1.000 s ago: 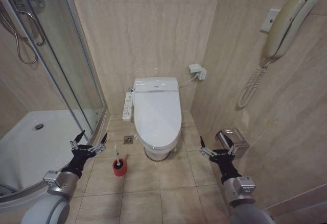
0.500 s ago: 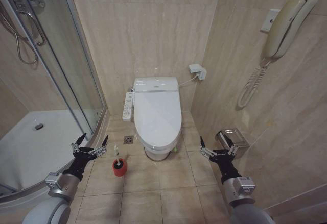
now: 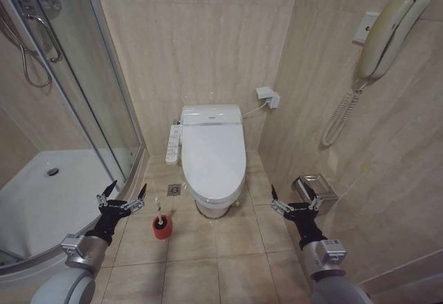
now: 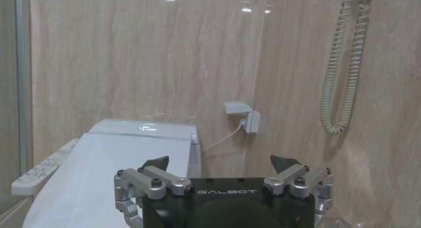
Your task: Open the toilet lid, clean the toilet bowl with a toilet brush, close the toilet lid, and flush.
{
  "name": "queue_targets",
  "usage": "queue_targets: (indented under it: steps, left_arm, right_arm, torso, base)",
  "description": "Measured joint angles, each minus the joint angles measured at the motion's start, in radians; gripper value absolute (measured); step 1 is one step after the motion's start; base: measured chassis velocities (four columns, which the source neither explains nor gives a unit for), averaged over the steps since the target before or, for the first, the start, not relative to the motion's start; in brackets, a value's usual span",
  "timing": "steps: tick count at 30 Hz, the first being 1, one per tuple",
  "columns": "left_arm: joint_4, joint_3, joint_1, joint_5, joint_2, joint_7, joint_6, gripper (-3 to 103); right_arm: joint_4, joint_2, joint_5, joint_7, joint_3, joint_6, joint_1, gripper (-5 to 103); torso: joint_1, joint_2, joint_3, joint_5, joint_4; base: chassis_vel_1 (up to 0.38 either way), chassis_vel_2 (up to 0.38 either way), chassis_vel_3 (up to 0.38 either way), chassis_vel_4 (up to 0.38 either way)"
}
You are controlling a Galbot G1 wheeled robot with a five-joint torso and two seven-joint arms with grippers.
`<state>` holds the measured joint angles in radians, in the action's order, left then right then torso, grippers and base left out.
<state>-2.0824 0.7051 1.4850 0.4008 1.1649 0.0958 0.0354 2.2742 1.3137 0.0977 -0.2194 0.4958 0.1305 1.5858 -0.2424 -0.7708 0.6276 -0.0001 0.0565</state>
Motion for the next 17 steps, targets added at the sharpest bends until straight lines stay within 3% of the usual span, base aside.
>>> queue_targets:
  steps: [17]
  left_arm:
    - [0.0,0.0,0.0,0.0,0.0,0.0,0.0,100]
  right_arm:
    - [0.0,0.0,0.0,0.0,0.0,0.0,0.0,100]
  torso:
    - [0.0,0.0,0.0,0.0,0.0]
  base:
    - [0.0,0.0,0.0,0.0]
